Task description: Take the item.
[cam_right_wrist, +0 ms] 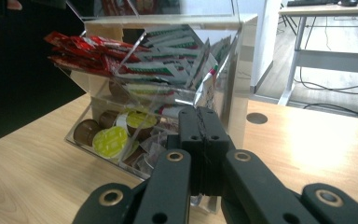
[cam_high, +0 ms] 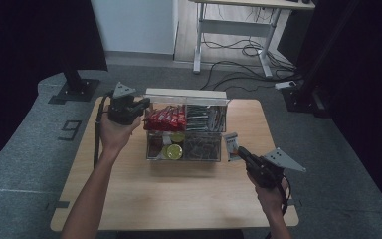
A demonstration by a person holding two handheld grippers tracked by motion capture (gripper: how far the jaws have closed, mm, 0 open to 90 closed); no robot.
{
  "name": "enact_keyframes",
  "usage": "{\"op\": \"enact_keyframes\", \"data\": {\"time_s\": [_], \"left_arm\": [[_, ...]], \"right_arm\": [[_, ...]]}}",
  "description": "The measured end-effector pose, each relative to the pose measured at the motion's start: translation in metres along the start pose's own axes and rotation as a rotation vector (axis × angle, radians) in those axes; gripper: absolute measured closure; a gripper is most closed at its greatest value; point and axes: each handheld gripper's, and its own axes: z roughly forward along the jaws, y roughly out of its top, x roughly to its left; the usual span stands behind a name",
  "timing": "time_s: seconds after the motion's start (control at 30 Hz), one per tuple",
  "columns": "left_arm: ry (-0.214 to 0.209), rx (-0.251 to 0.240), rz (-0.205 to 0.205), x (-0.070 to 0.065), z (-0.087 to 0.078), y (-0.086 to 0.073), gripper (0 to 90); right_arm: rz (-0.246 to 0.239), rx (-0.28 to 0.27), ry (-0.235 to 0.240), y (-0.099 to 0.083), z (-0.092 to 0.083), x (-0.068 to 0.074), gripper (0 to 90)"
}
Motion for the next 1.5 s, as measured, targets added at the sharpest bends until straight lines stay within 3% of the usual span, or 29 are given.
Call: {"op": "enact_keyframes", "data": {"time_s": [0.53,1.5], "left_arm": [[-0.002,0.001,0.0,0.0,0.0,0.0,90.0],[0.001,0.008,0.009,-0.002,0.001,0.0,90.0]], "right_arm": [[0.027,0.076,-0.016,-0.033,0.001,-0.011,89.6],[0.118,0.236,-0.061,-0.101,0.029,-0.036,89.6]]}}
